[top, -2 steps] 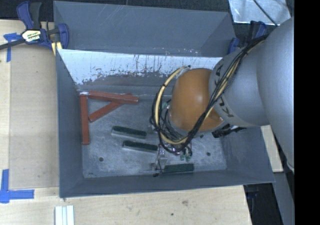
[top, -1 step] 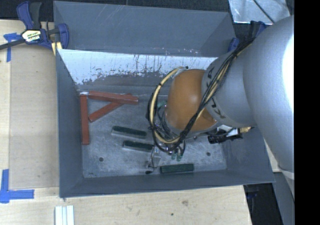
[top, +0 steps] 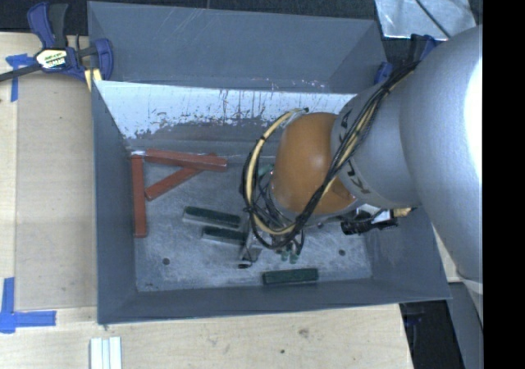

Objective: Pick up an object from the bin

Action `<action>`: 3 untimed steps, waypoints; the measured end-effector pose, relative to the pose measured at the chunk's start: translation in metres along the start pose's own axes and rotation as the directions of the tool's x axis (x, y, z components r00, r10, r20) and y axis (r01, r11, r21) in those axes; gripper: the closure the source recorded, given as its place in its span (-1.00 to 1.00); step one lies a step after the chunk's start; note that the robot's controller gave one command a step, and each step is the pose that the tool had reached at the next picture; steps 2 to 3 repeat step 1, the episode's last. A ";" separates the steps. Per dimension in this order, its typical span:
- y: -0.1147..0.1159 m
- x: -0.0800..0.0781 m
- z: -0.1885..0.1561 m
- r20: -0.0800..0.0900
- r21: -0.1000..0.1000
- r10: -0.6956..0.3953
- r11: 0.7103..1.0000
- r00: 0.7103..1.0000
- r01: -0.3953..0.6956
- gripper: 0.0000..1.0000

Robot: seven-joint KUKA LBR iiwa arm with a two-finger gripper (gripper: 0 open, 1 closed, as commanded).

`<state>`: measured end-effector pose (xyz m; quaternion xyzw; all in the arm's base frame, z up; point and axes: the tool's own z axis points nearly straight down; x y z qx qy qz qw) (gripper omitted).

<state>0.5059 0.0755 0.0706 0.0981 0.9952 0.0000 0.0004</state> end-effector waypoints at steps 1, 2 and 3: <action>0.029 -0.024 -0.187 0.011 -0.004 -0.041 0.999 0.999 0.041 1.00; 0.029 -0.024 -0.187 0.011 -0.004 -0.041 0.999 0.999 0.041 1.00; 0.029 -0.024 -0.187 0.011 -0.004 -0.041 0.999 0.999 0.041 1.00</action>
Offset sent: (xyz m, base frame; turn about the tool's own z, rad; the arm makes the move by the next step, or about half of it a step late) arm 0.0267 0.0235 0.1818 -0.0379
